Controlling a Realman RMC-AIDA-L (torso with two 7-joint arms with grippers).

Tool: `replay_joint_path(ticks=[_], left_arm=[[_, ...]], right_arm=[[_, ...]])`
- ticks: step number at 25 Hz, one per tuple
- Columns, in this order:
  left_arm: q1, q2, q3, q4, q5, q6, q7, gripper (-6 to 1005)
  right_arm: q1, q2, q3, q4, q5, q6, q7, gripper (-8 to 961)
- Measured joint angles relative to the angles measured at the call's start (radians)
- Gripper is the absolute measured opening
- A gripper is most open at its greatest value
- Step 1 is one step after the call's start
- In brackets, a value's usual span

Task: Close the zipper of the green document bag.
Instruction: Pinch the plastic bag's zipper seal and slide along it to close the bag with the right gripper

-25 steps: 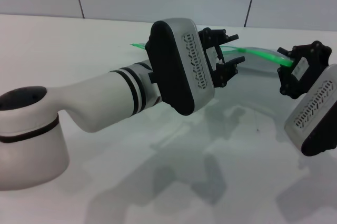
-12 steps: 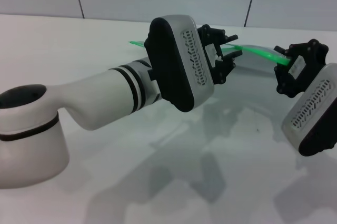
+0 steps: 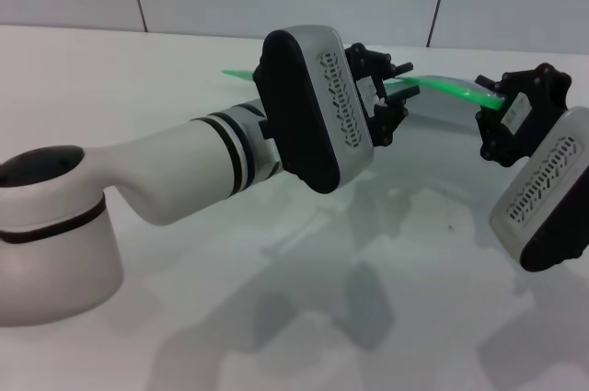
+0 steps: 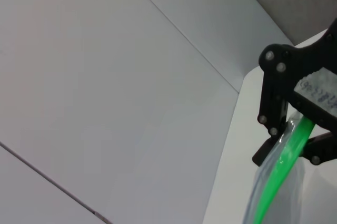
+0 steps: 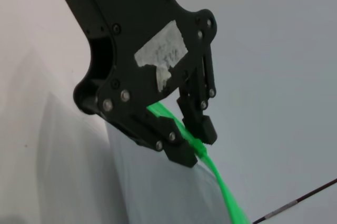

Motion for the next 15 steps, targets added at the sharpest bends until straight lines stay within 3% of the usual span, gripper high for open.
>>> replay_joint_path(ticks=[15], left_arm=[[-0.004,-0.011,-0.001,0.006,0.024,0.0,0.002,174]], right_arm=[[0.003,0.0,-0.002,0.001,0.0,-0.005,0.0,55]])
